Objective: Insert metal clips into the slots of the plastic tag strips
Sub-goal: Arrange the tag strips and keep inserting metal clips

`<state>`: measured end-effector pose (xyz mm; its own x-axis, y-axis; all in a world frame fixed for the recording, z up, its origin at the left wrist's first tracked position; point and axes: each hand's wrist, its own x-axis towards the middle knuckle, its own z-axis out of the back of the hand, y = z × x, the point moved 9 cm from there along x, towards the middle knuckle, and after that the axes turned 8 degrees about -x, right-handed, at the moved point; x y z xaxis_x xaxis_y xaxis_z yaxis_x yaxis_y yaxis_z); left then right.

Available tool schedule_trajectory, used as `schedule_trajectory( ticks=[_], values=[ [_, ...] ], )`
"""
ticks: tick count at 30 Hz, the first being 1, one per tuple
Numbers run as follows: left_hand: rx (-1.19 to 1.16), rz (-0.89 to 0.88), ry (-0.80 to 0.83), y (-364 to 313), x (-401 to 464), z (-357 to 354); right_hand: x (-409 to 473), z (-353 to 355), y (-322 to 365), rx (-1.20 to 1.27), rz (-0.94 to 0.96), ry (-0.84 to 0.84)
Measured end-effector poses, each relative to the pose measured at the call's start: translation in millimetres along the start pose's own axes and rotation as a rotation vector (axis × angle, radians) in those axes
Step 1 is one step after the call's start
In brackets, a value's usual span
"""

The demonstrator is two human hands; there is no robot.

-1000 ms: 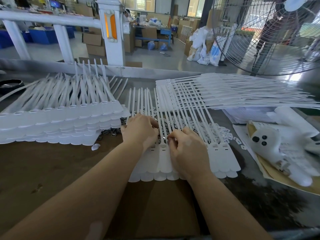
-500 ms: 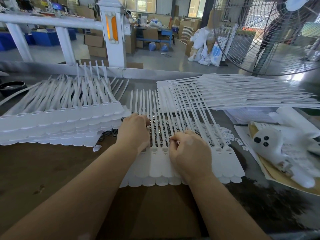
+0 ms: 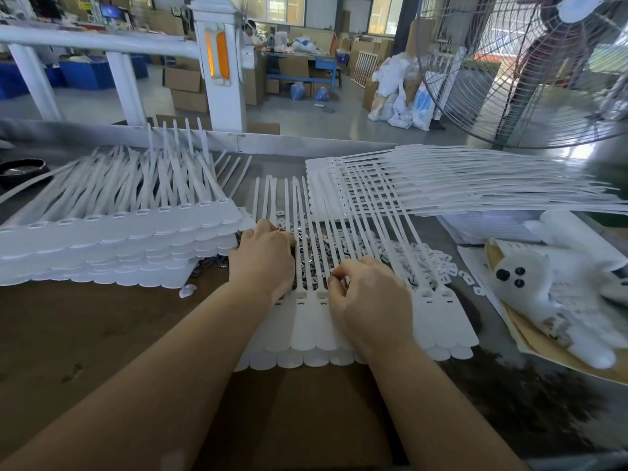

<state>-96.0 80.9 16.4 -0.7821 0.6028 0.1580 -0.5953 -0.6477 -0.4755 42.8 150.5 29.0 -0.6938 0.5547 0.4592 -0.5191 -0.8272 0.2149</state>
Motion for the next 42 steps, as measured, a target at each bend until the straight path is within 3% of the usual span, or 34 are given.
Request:
schedule_trajectory(
  ticks=[14,28,36,42],
  values=[
    [-0.248,-0.035,-0.008,6.2,-10.5,10.6,-0.6,3.5,3.4,-0.038,0.018,-0.047],
    [-0.154,-0.053,0.109,4.2,-14.5,2.0,-2.5,6.7,3.5,-0.022,0.014,-0.089],
    [-0.228,0.012,0.207,13.4,-15.2,-6.5,-2.9,6.9,4.1,-0.013,0.018,-0.099],
    [-0.169,0.000,0.129,8.7,-11.4,1.1,-2.7,6.2,4.7,-0.016,0.027,-0.091]
  ],
)
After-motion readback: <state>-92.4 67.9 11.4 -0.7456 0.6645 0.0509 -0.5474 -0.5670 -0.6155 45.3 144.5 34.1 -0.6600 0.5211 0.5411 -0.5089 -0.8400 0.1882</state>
